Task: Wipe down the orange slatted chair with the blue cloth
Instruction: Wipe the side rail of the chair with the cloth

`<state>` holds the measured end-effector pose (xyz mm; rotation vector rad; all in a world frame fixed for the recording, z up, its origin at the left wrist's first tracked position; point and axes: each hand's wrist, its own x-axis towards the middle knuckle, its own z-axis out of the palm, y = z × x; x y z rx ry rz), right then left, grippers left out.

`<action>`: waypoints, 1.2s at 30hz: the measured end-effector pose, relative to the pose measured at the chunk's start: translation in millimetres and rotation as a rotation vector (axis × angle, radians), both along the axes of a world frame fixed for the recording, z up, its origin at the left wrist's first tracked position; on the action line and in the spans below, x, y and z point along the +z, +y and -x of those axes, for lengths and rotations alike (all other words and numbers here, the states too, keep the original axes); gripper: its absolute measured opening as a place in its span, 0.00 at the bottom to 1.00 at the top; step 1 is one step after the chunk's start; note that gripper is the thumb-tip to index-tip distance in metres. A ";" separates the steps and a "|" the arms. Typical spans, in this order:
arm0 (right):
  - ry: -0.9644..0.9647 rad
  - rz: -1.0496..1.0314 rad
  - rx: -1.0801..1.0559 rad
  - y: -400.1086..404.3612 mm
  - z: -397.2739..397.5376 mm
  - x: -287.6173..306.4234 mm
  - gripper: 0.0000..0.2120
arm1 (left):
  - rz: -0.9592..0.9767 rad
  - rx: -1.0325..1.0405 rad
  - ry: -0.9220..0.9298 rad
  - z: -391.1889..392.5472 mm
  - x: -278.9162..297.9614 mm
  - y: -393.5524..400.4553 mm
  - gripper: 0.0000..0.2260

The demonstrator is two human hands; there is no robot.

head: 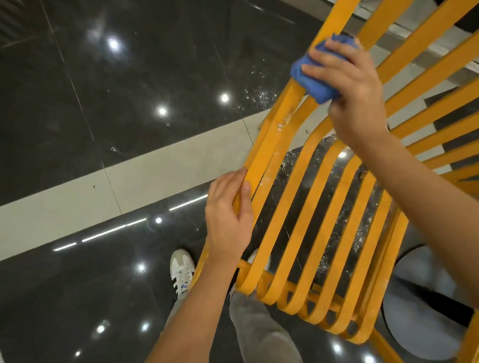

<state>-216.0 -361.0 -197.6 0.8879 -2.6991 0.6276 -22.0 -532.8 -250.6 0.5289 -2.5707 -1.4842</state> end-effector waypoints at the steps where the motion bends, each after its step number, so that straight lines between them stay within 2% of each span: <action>1: -0.009 0.023 -0.044 -8.2 -1.9 -1.7 0.13 | -0.005 0.005 0.006 -0.1 -0.5 -0.3 0.12; 5: -0.213 0.068 0.063 -20.0 -56.5 -18.6 0.18 | -0.018 0.012 0.015 -0.5 -0.1 -0.8 0.11; 8: -0.377 0.145 0.028 -0.9 -79.0 -20.6 0.20 | -0.029 0.017 0.007 0.3 0.5 -0.7 0.11; 10: -0.344 0.193 -0.046 6.4 -67.5 -11.6 0.20 | -0.036 0.019 0.004 0.3 0.6 -0.1 0.11; 14: -0.119 0.339 -0.196 -14.6 -29.9 -2.5 0.14 | -0.043 0.028 0.010 -0.1 -0.9 -0.7 0.11; 19: -0.215 0.191 -0.136 -31.1 -81.7 -34.9 0.20 | -0.052 0.028 0.021 -0.2 1.3 0.3 0.11; 23: -0.311 0.208 -0.074 -23.1 -98.7 -30.8 0.22 | -0.045 0.038 0.005 0.3 2.0 0.9 0.12; 27: -0.172 0.193 -0.198 -24.8 -65.3 -18.6 0.20 | -0.083 0.039 -0.005 0.4 7.3 3.1 0.14; 29: -0.164 0.170 -0.261 -31.2 -65.1 -22.7 0.20 | -0.094 0.044 -0.021 0.9 7.3 1.7 0.15; 33: -0.219 0.101 -0.181 -33.3 -104.5 -31.5 0.20 | -0.075 0.040 -0.016 0.1 7.3 1.3 0.14; 36: -0.212 0.093 -0.192 -35.9 -90.7 -19.8 0.18 | -0.091 0.044 -0.008 -0.1 8.6 3.0 0.14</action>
